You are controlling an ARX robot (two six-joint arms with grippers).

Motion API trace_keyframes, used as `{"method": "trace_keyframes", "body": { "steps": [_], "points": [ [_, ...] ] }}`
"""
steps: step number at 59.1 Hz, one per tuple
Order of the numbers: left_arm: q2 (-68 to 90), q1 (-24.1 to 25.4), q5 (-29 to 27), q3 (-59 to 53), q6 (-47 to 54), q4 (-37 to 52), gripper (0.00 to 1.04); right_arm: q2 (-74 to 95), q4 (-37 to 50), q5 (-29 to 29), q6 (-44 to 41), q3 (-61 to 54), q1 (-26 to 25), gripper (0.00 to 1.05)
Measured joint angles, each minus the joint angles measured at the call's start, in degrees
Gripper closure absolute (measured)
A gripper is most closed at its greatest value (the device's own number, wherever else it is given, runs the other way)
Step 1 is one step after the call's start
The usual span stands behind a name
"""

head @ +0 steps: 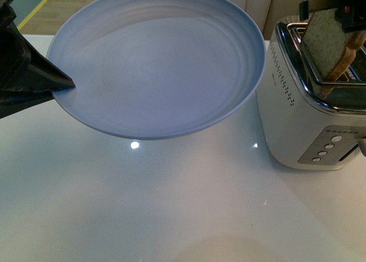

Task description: Left arm holds plate, right arm toasts bread

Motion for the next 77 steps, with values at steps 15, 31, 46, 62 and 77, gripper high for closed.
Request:
{"method": "trace_keyframes", "body": {
  "steps": [15,31,46,62,77],
  "points": [
    [0.0,0.2,0.2,0.0,0.1,0.0,1.02,0.3,3.5,-0.5,0.2,-4.3,-0.3,0.61],
    [0.0,0.7,0.9,0.0,0.3,0.0,1.02,-5.2,7.1,-1.5,0.1,-9.5,-2.6,0.22],
    [-0.4,1.6,1.2,-0.2,1.7,-0.2,1.02,-22.3,8.1,-2.5,0.7,-16.4,-4.4,0.09],
    [-1.6,2.4,1.3,-0.5,2.6,-0.5,1.02,-31.6,30.0,-10.7,2.1,-30.0,-6.9,0.41],
    [-1.6,2.4,1.5,-0.5,2.8,-0.5,1.02,-40.0,31.1,-13.0,2.3,-39.6,-9.6,0.87]
  ]
}}
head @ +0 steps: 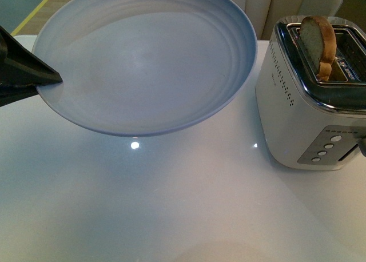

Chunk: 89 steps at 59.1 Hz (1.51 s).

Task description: Left arm holds plate, right arm toasts bread

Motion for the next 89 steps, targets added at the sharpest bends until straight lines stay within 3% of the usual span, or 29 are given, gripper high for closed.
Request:
{"method": "trace_keyframes", "body": {
  "steps": [7,16,49,89],
  "points": [
    [0.0,0.0,0.0,0.0,0.2,0.0,1.02,-3.1,-0.5,-1.9,-0.2,-2.4,-1.4,1.03],
    [0.0,0.1,0.0,0.0,0.6,-0.3,1.02,-7.7,-2.3,-4.4,0.2,-5.4,-4.7,1.03],
    [0.0,-0.1,0.0,0.0,0.6,-0.3,1.02,-22.9,-9.7,-4.7,0.3,-12.3,-4.7,1.03],
    [-0.2,-0.8,-0.1,0.0,0.6,-0.3,1.02,-42.1,-28.0,-4.8,0.2,-12.3,-4.7,1.03]
  ]
}}
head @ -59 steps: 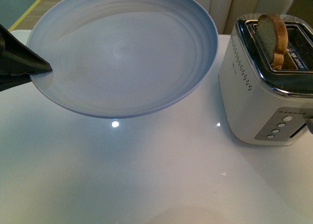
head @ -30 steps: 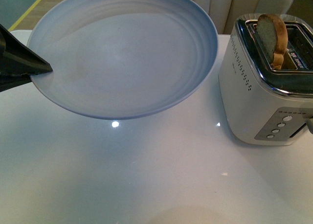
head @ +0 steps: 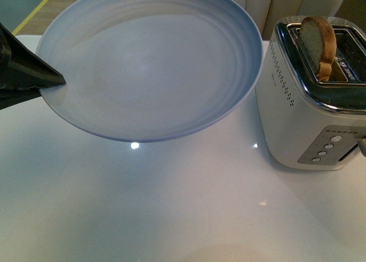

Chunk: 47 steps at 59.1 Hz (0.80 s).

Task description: Left arm holds plate, right arm toasts bread

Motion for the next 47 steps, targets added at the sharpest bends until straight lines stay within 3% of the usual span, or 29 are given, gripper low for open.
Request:
{"method": "trace_keyframes", "body": {
  "steps": [15,21,34,47],
  "points": [
    [0.0,-0.3,-0.1,0.0,0.0,0.3,1.02,-5.0,-5.0,0.0,0.0,0.0,0.0,1.03],
    [0.0,-0.3,-0.1,0.0,0.0,0.4,1.02,-12.4,-14.2,0.1,0.0,0.0,0.0,1.03],
    [-0.1,-0.4,-0.2,0.0,-0.1,0.4,1.02,-14.7,-15.1,0.1,0.0,0.0,0.0,1.03],
    [-0.2,-0.4,-0.2,0.0,-0.1,0.4,1.02,-14.8,-15.1,0.1,0.0,0.0,0.0,0.67]
  ]
}}
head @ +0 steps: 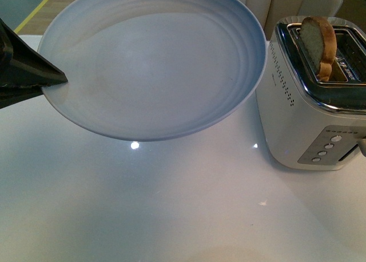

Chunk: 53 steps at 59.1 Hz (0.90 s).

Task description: Left arm holds plate, right arm toasts bread

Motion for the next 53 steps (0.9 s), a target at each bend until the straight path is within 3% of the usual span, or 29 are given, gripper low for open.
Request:
{"method": "trace_keyframes", "body": {
  "steps": [23,38,53],
  "points": [
    [-0.1,0.0,0.1,0.0,0.0,0.0,1.02,0.0,0.0,0.0,0.1,0.0,0.0,0.08],
    [-0.6,2.9,2.1,0.0,1.7,0.0,1.02,0.0,0.0,0.0,0.2,0.0,0.0,0.09],
    [-1.1,11.9,6.8,-1.9,6.6,0.0,1.02,0.0,0.0,0.0,0.2,0.0,0.0,0.09]
  ]
}}
